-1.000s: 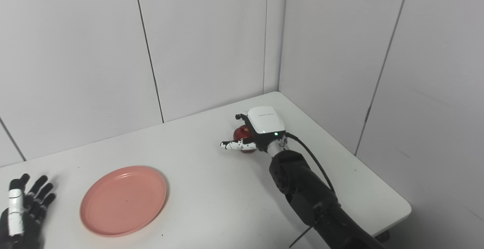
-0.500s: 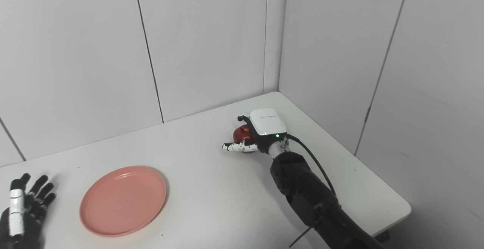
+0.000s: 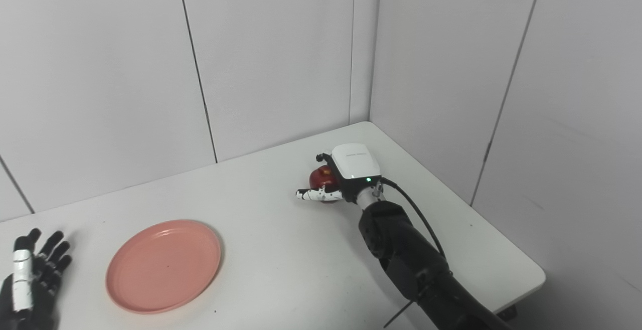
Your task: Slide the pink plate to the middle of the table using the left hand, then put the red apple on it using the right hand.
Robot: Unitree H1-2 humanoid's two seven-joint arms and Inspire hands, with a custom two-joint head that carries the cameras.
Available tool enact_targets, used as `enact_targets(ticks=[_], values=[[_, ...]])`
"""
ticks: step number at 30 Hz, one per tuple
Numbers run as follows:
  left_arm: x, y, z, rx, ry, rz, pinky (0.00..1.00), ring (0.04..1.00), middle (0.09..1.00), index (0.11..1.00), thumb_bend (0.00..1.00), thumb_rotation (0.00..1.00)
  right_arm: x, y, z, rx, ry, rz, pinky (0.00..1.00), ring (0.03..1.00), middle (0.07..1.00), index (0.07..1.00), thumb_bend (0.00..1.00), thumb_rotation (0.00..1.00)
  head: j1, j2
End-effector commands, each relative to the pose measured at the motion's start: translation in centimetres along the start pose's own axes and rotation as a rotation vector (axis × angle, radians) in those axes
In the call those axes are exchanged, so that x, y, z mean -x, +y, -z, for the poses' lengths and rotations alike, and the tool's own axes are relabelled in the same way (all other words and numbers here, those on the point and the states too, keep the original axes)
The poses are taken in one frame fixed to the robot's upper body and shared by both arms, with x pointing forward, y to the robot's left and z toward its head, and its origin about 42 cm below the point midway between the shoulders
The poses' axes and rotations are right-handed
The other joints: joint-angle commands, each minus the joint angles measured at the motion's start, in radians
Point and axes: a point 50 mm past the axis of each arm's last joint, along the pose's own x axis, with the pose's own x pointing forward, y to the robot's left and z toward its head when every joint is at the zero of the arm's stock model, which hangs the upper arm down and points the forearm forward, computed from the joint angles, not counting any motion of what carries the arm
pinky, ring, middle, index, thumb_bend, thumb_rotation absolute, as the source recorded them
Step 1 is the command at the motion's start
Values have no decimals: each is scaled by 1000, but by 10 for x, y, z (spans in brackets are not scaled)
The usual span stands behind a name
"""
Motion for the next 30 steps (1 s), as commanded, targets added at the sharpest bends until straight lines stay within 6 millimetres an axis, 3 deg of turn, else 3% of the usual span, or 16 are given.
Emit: enact_targets(ticks=[1,9,28,30], values=[[-1,5,5,-1,38,-6,953,929,921,1000,696,881,-14,-27,0,1,6,92,312,409,549,700,784,822,0,1],[0,4,2,2,32,-4,949,927,914,1000,701,875,-14,-25,0,-4,10,77,203,275,382,648,770,786,2,7],[-1,3,-1,6,30,0,955,931,917,1000,726,866,-12,-17,6,20,23,38,222,298,389,613,762,799,2,16],[-1,3,0,0,28,0,953,929,922,1000,721,870,-11,-16,6,21,29,24,267,348,434,614,756,816,2,16]])
